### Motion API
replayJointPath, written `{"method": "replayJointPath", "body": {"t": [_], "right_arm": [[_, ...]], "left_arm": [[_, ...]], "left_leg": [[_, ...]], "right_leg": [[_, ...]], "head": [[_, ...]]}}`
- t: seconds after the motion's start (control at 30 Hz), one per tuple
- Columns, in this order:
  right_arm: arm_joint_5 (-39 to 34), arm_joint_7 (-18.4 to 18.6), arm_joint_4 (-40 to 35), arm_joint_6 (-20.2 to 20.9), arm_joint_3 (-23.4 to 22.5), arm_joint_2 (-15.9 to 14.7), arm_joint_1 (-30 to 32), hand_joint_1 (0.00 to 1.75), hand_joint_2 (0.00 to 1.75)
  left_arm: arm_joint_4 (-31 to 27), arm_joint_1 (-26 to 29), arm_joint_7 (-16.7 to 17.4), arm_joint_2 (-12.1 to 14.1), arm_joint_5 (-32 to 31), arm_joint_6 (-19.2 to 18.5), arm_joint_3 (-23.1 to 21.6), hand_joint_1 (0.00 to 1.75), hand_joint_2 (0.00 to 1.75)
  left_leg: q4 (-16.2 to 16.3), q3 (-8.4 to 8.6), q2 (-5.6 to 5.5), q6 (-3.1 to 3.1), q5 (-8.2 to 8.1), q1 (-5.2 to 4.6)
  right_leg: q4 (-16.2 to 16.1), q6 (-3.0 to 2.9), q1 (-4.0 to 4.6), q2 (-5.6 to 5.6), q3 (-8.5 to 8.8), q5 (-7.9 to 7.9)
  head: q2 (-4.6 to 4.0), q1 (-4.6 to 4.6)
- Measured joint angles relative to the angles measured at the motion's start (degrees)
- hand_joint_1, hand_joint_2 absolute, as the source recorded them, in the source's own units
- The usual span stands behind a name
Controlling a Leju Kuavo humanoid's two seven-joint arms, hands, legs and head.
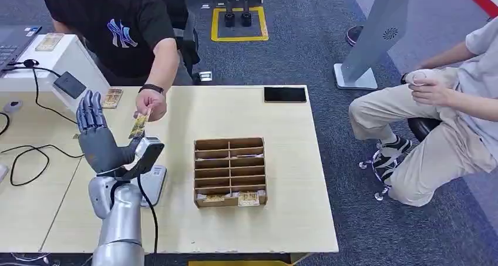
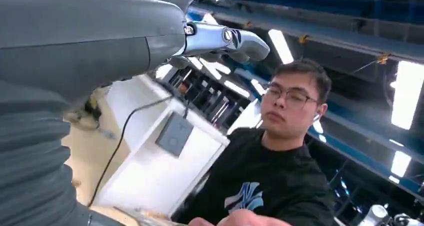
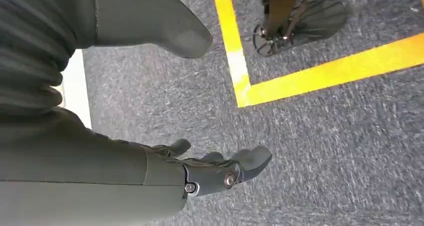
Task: Pass the card to the sensor for recognition and then transmit it.
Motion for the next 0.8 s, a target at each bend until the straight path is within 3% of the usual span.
{"method": "replayJointPath", "body": {"t": [0.23,0.8], "right_arm": [[1.77,-0.22,0.05,-1.55,2.58,-0.20,0.07,0.00,1.75],[1.60,-0.42,0.05,-2.21,3.67,-0.48,0.19,0.00,1.75]], "left_arm": [[-3.99,1.37,0.53,-0.15,2.18,0.00,0.50,1.75,1.75],[-5.91,1.76,-1.35,-0.20,5.07,0.00,1.60,1.75,1.75]], "left_leg": [[0.00,-0.03,-0.02,-0.01,-0.02,0.00],[0.00,-0.02,-0.02,-0.01,-0.02,0.00]], "right_leg": [[-0.02,0.00,0.00,-0.03,-0.02,-0.01],[-0.02,0.00,0.00,-0.03,-0.01,-0.01]], "head": [[0.00,0.02],[0.00,0.02]]}}
